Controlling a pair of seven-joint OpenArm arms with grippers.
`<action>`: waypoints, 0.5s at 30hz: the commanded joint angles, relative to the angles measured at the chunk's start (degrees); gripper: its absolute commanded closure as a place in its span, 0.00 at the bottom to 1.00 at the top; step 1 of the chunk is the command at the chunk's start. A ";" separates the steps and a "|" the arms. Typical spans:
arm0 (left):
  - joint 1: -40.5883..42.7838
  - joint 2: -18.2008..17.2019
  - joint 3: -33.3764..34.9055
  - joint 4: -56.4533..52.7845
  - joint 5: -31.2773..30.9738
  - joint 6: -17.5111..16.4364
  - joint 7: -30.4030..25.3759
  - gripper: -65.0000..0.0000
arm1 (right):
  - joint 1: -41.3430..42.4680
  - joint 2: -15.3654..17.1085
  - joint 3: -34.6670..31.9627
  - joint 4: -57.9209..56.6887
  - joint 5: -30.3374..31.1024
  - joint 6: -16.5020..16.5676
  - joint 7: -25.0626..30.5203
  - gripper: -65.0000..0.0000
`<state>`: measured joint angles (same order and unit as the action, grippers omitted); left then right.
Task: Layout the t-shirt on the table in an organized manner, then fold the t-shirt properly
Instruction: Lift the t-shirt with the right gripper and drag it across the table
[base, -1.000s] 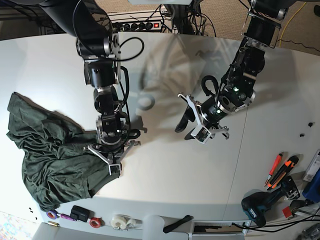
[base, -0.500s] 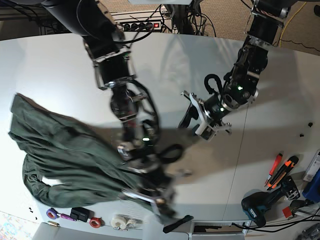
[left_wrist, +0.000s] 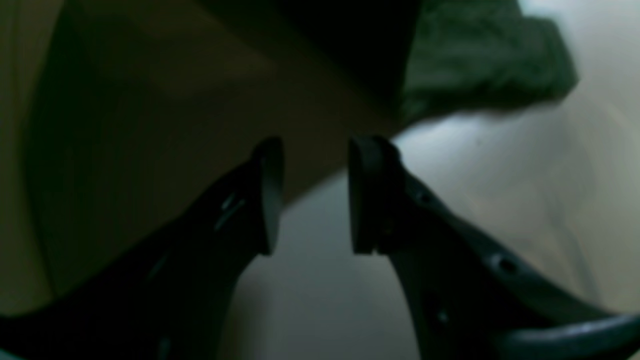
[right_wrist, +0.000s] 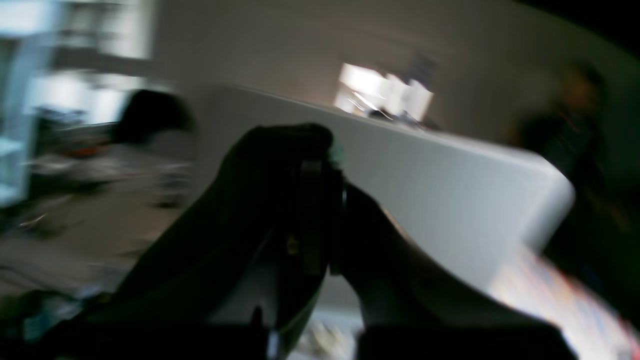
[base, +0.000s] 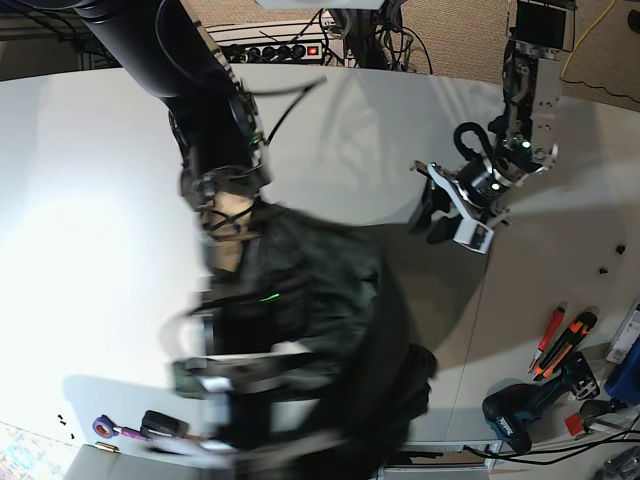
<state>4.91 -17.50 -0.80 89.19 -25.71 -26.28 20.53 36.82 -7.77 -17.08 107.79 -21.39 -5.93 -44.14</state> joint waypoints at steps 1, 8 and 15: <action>-0.90 -0.63 -0.26 1.03 -1.40 -0.66 -1.42 0.65 | 0.81 0.02 2.82 1.18 -0.55 1.31 -0.59 1.00; -0.94 -0.61 -0.09 1.03 -1.57 -4.79 -1.22 0.65 | -10.60 11.43 22.51 1.22 -0.55 4.92 -4.15 1.00; -0.94 -0.28 0.39 1.03 -6.71 -9.86 -0.74 0.65 | -24.41 21.16 39.52 -0.81 5.35 4.92 -5.11 1.00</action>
<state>4.80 -17.61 -0.32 89.19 -31.16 -35.66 21.02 11.16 12.40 22.28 106.04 -14.87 -0.21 -50.98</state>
